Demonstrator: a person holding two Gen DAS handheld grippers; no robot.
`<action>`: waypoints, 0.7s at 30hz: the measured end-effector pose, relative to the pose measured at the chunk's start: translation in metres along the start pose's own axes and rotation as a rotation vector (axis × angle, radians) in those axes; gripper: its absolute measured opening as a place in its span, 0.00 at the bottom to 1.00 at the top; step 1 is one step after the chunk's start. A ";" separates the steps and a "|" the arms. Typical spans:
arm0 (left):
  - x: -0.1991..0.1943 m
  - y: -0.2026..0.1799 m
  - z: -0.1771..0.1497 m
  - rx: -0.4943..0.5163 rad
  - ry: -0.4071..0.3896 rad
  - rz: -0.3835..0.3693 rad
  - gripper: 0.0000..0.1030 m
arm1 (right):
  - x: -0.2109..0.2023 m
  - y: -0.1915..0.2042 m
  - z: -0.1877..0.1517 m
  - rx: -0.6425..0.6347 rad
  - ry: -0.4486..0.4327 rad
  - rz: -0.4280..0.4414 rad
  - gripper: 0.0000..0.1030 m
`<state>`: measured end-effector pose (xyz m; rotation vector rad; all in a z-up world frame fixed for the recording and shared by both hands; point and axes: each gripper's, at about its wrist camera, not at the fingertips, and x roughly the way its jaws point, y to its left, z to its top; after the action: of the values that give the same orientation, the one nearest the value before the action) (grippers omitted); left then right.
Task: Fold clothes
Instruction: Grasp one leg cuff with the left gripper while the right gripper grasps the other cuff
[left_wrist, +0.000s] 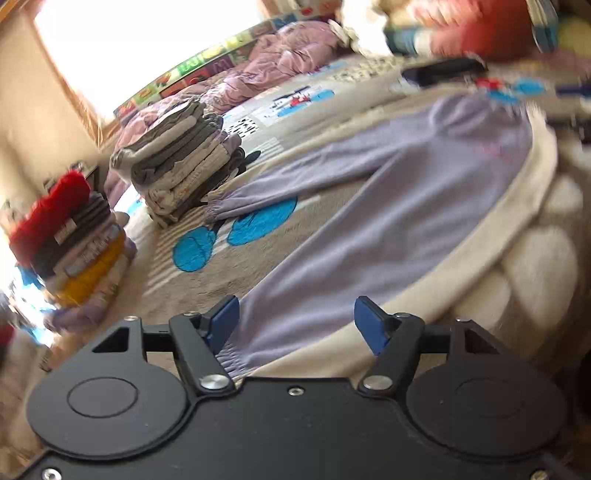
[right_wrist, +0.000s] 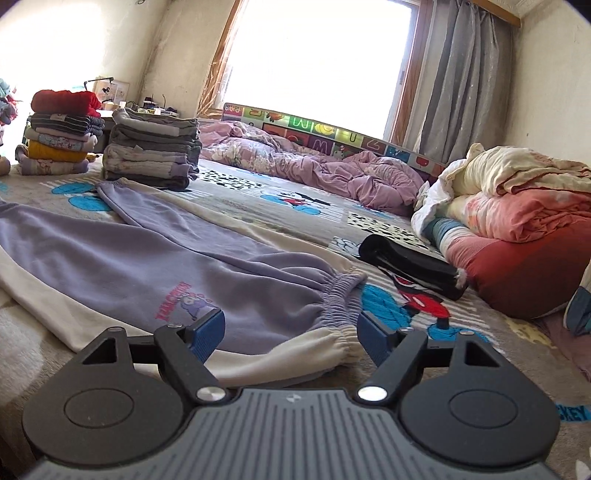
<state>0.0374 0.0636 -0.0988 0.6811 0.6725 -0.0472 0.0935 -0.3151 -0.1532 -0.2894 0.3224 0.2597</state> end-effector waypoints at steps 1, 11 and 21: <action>0.002 -0.007 -0.012 0.090 0.022 0.049 0.67 | 0.001 -0.004 -0.003 -0.018 0.007 -0.014 0.75; 0.016 -0.030 -0.073 0.415 0.018 0.151 0.66 | 0.015 -0.006 -0.029 -0.217 0.092 -0.028 0.75; 0.036 -0.036 -0.080 0.574 -0.060 0.214 0.65 | 0.025 0.022 -0.028 -0.562 0.077 -0.003 0.74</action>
<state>0.0119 0.0896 -0.1864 1.2958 0.5241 -0.0632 0.1019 -0.2982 -0.1922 -0.8554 0.3202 0.3348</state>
